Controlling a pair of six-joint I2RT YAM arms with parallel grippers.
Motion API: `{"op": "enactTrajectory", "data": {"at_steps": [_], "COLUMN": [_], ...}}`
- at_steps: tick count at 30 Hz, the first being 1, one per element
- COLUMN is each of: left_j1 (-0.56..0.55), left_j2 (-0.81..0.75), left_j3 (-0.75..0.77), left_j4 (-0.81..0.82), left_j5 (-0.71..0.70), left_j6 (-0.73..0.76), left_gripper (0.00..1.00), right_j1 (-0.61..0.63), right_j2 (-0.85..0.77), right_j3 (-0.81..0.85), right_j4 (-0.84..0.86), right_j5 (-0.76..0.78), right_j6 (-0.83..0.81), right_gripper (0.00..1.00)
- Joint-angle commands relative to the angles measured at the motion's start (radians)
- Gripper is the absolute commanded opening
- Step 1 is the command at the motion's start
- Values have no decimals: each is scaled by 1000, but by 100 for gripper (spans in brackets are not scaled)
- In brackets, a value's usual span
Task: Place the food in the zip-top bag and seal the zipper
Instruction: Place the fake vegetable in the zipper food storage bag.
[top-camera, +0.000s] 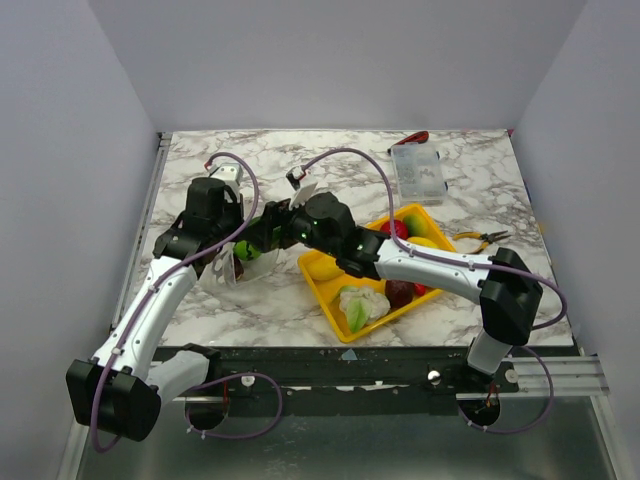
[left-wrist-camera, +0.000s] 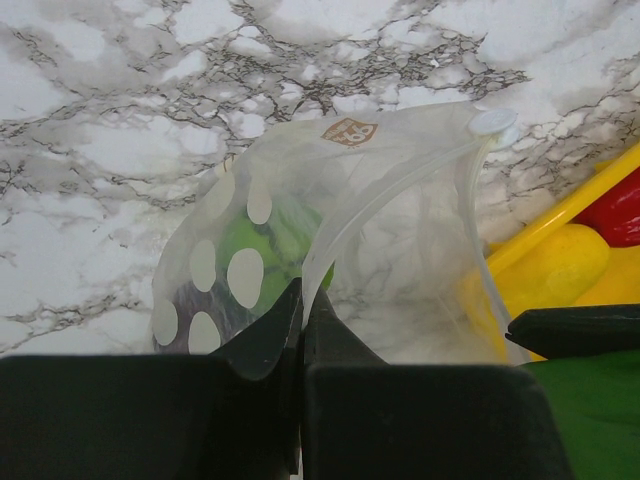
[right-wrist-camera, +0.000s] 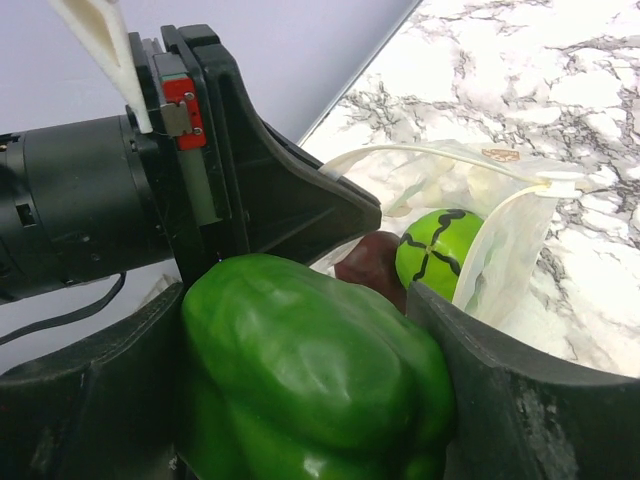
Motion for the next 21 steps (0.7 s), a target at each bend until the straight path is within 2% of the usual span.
{"op": "enactTrajectory", "data": {"at_steps": [1, 10, 17, 19, 21], "left_j1": [-8, 5, 6, 6, 6], "left_j2": [-26, -26, -20, -22, -24], "left_j3": [1, -1, 1, -2, -2], "left_j4": [15, 15, 18, 17, 21], "left_j5": [20, 26, 62, 67, 74], "left_j6": [-11, -18, -18, -16, -15], "left_gripper": [0, 0, 0, 0, 0], "right_j1": [7, 18, 20, 24, 32], "right_j2": [-9, -77, -67, -55, -29], "right_j3": [-44, -179, -187, -181, -129], "right_j4": [-49, 16, 77, 100, 45], "right_j5": [52, 39, -31, -36, -28], "right_j6": [-24, -46, -54, -53, -78], "right_gripper": [34, 32, 45, 47, 47]}}
